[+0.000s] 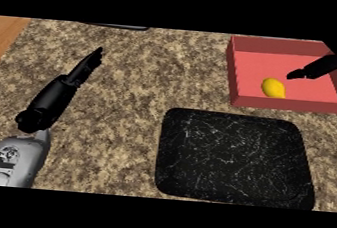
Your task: Pick the lemon from the tray and place it in the cardboard box
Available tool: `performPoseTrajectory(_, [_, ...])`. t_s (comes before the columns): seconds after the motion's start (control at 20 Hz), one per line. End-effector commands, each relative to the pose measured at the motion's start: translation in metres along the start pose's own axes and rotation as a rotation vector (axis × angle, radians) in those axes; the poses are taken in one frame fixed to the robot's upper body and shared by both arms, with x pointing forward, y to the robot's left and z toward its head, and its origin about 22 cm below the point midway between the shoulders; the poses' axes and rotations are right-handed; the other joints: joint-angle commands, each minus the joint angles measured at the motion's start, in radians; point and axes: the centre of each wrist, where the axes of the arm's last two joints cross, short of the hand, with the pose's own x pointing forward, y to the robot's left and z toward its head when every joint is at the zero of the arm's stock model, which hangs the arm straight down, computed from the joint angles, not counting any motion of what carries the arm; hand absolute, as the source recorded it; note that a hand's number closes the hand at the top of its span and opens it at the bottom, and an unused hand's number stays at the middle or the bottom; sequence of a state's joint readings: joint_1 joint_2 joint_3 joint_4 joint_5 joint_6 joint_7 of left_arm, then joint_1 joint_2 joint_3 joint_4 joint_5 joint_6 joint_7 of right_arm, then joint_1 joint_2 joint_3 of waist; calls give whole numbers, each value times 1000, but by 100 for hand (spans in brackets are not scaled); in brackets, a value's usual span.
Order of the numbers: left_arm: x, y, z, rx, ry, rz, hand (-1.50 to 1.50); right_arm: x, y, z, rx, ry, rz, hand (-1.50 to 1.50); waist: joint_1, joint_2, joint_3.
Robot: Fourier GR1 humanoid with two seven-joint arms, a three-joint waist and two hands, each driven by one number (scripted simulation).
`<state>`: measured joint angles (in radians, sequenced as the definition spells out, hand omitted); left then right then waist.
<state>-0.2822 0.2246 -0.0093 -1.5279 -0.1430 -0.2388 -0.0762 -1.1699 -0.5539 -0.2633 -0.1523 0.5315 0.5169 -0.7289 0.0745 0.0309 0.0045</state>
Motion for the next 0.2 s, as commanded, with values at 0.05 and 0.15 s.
performPoseTrajectory(0.05, [-2,-8,-5,0,-8,19,0,4,-23,17,-18,-48,-298,-150,6,16,0])
performPoseTrajectory(0.15, [6,-3,-7,-14,-18,-14,0,13,-41,26,-92,-61,-310,-150,19,18,2])
